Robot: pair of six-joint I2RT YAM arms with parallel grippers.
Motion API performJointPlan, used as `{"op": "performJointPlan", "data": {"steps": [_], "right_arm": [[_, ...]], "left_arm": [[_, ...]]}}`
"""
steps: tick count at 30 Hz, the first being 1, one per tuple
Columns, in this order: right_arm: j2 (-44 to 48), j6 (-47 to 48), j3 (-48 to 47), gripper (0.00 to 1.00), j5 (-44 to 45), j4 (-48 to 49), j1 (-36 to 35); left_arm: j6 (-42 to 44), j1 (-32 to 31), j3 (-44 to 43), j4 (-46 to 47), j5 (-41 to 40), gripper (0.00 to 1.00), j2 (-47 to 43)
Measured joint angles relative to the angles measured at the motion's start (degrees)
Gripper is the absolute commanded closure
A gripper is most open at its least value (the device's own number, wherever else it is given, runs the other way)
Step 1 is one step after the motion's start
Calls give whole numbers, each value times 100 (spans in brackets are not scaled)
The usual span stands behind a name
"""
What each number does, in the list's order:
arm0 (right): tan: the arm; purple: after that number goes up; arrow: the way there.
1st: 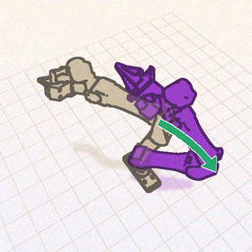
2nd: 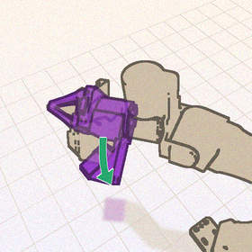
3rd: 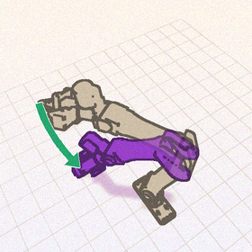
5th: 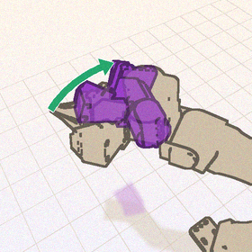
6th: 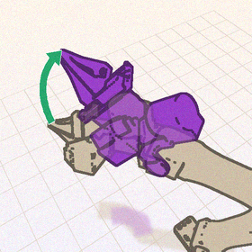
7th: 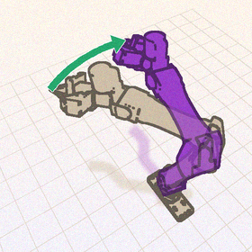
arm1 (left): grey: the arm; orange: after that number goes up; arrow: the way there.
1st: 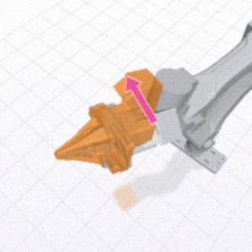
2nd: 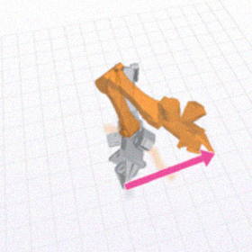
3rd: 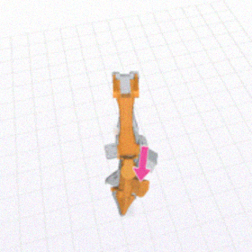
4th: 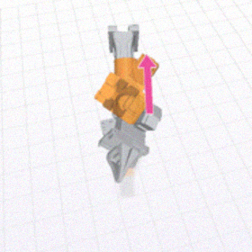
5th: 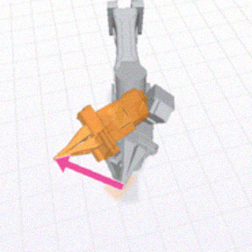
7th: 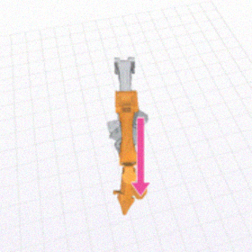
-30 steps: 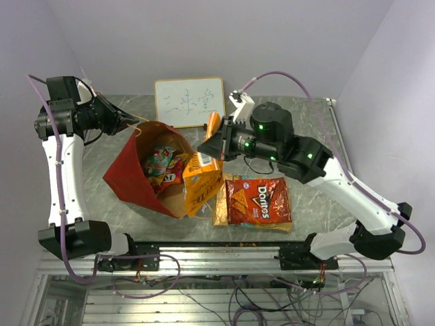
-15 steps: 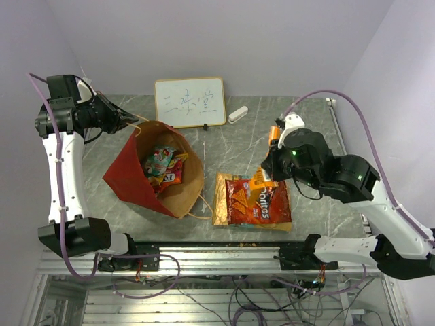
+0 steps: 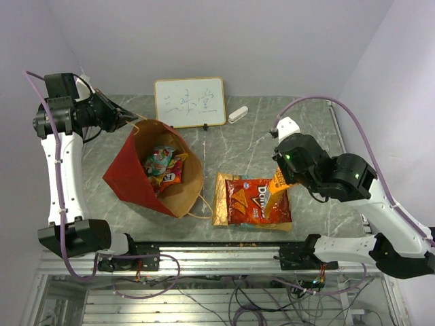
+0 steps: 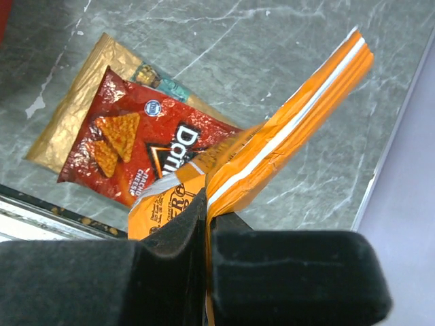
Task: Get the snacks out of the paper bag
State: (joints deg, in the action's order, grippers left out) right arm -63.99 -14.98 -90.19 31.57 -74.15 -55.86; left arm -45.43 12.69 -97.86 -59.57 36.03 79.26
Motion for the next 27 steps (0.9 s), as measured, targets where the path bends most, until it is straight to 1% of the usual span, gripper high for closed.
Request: {"op": "performJointPlan", "data": {"steps": [6,11,17,20,23,27], "right_arm": [[-122,793,105,100,144,138,-2],[-13,1311,791,100,400,127,-37],[623,1919,916,100,564,39,-42],[800,2079,916,100,529,33,-42],[629,2129,986,100,317,63,-42],[-31,2050,1156,100,-103,160,-42]], "left_arm": [[0,2,0,-2,13,93,-9],[0,2,0,-2,13,93,-9],[-7,2,11,9,13,93,-9],[-31,2,44,28,15,93,-11],[-55,4,66,31,15,93,-11],[-46,4,66,20,13,93,-11]]}}
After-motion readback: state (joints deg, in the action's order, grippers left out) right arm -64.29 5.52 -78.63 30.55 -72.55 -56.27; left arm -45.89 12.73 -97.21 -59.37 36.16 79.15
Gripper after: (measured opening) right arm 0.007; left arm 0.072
